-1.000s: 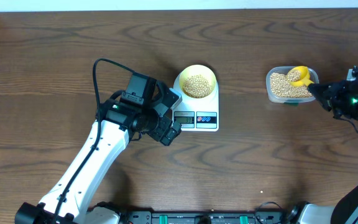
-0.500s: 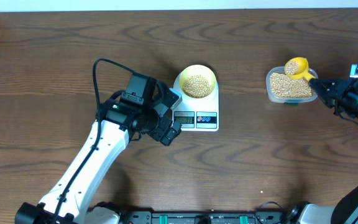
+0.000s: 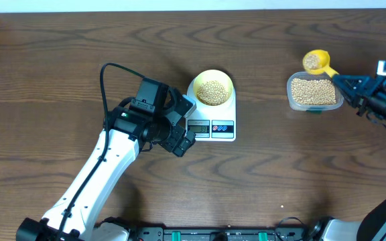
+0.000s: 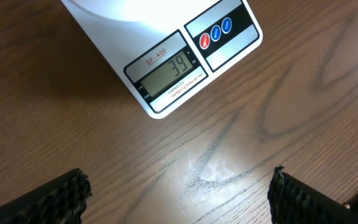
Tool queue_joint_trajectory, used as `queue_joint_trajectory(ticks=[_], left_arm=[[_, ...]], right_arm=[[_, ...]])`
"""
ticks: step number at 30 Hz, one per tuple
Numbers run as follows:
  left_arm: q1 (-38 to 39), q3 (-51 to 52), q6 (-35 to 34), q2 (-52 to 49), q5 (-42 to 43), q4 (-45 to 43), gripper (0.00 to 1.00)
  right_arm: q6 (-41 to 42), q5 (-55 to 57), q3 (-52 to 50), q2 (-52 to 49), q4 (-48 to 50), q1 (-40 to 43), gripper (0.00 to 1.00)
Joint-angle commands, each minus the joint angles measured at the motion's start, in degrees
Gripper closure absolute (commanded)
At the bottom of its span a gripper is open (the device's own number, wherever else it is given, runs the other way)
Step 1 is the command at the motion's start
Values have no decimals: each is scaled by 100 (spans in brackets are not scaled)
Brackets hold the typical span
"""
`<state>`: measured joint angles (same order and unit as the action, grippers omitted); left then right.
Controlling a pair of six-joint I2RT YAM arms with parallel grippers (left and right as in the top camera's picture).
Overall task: Scoop item into bowl and weigh 50g on scale
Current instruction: 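Lift the filled scoop out and carry it over the yellow bowl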
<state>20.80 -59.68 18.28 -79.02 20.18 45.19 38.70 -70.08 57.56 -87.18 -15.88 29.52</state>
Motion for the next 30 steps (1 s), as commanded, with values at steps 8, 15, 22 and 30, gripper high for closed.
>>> queue_joint_trajectory(ticks=[8, 15, 22, 30], left_arm=[[13, 11, 98, 15, -35, 22, 6], [13, 11, 98, 15, -35, 22, 6], [13, 11, 98, 15, -35, 22, 6], [13, 11, 98, 13, -35, 22, 6]], right_arm=[[1281, -133, 39, -26, 977, -1298, 98], [1770, 81, 39, -26, 1657, -1976, 97], [1753, 675, 39, -28, 1703, -2455, 99], [1674, 1532, 39, -28, 1840, -2900, 99]])
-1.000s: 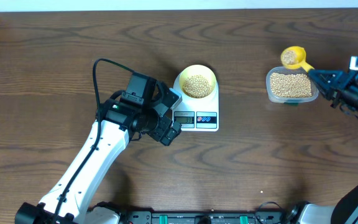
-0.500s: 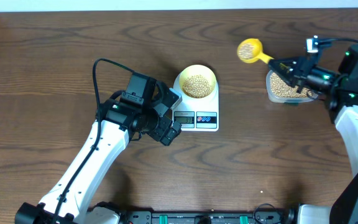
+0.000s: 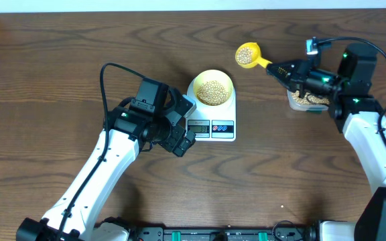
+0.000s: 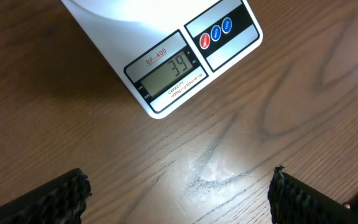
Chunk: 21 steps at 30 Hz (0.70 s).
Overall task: Scoop item into bowl and weigh 50g on scale
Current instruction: 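Lift the filled scoop out and carry it over the yellow bowl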
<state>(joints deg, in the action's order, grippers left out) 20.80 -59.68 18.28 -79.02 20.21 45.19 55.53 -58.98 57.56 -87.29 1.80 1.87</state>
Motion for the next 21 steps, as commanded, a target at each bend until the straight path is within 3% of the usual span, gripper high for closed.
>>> queue_joint_trajectory(ticks=[1, 21], left_arm=[[13, 11, 98, 13, -37, 22, 6], [13, 11, 98, 15, -37, 22, 6]], right_arm=[[-9, 553, 39, -17, 90, -208, 99], [-1631, 1257, 39, -289, 138, -1003, 99]])
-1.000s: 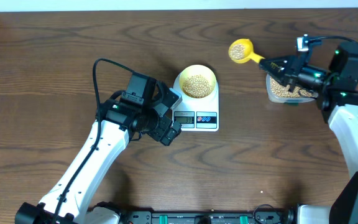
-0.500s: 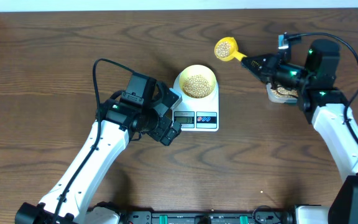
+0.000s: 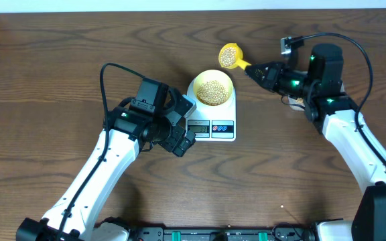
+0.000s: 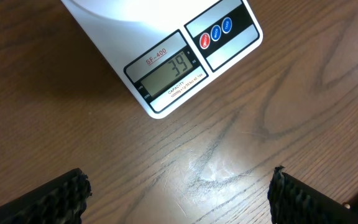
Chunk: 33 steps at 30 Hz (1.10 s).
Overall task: Scoop item into bowl and weigh 50g on scale
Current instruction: 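Lift the filled scoop out and carry it over the yellow bowl, then tilt the scoop over the yellow bowl to pour soybeans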
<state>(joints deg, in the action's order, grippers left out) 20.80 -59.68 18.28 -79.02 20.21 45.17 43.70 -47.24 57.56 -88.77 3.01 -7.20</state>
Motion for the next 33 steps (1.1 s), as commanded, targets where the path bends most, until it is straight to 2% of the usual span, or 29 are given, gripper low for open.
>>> queue_joint_trajectory(ticks=[1, 6, 11, 18, 27, 33], left_arm=[[13, 11, 98, 15, -37, 24, 6], [13, 11, 98, 15, -37, 24, 6], [13, 11, 98, 15, -37, 24, 6], [13, 11, 98, 15, -37, 24, 6], [13, 11, 98, 15, -37, 24, 6], [13, 11, 98, 15, -37, 24, 6]], right_arm=[[-483, 79, 39, -219, 11, -105, 99], [-695, 61, 39, -446, -22, -114, 99], [-1320, 15, 39, -511, -105, -175, 99], [-1539, 15, 39, -511, -59, -229, 99], [-2780, 15, 39, -511, -87, -398, 99], [-2944, 20, 39, -511, -90, -490, 99]])
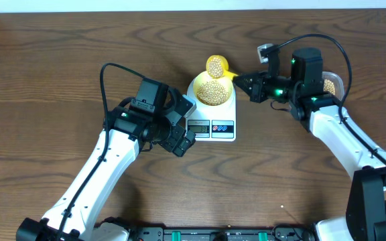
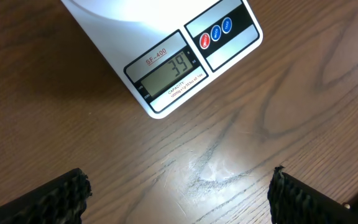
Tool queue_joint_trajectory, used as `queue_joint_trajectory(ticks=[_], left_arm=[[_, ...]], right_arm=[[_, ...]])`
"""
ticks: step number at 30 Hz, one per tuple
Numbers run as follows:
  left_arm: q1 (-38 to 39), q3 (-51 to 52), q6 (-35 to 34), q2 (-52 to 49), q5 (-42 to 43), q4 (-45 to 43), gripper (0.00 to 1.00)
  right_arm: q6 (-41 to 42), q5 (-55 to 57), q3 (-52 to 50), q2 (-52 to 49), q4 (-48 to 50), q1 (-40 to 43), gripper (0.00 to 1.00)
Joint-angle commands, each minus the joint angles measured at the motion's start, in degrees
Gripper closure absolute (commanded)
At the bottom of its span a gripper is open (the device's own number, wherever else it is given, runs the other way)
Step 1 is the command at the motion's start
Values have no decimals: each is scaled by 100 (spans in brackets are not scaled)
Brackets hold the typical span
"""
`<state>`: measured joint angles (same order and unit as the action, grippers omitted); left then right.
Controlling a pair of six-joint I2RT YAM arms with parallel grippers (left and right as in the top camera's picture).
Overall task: Scoop item into bowl and weigh 50g on scale
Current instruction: 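Tilt the scoop over the yellow bowl to pour soybeans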
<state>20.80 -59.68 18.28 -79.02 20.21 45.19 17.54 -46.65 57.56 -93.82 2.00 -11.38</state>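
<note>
A white scale (image 1: pixel 211 120) carries a yellow bowl (image 1: pixel 212 88) filled with beige beans. In the left wrist view the scale's display (image 2: pixel 165 71) reads 39. My right gripper (image 1: pixel 245 84) is shut on the handle of a yellow scoop (image 1: pixel 215 66) loaded with beans, held over the bowl's far rim. My left gripper (image 1: pixel 183 140) hovers open just in front of the scale, its fingers (image 2: pixel 61 196) wide apart over bare wood.
A clear container of beans (image 1: pixel 330 86) sits at the right, mostly hidden behind my right arm. A black cable loops from the left arm near the table's middle left.
My right gripper has carried the loaded scoop from right of the bowl to over the bowl's far rim. The left arm and the reading of 39 are unchanged.
The right gripper held the loaded scoop above the bean container at the far right. It was then nearer, left of the container, then just right of the bowl, and now over the bowl. The left gripper stayed open by the scale, which read 39 throughout.
</note>
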Motion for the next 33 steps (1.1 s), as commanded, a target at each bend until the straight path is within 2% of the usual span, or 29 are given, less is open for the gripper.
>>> queue_joint_trajectory(ticks=[1, 18, 22, 33], left_arm=[[13, 11, 98, 15, -37, 22, 6], [13, 11, 98, 15, -37, 22, 6], [13, 11, 98, 15, -37, 22, 6], [13, 11, 98, 15, -37, 22, 6]], right_arm=[[-352, -39, 39, -7, 9, -72, 99], [-1283, 4, 39, -7, -203, -72, 99], [-1727, 24, 39, -7, -271, -72, 99], [-1757, 68, 39, -4, -284, -72, 99]])
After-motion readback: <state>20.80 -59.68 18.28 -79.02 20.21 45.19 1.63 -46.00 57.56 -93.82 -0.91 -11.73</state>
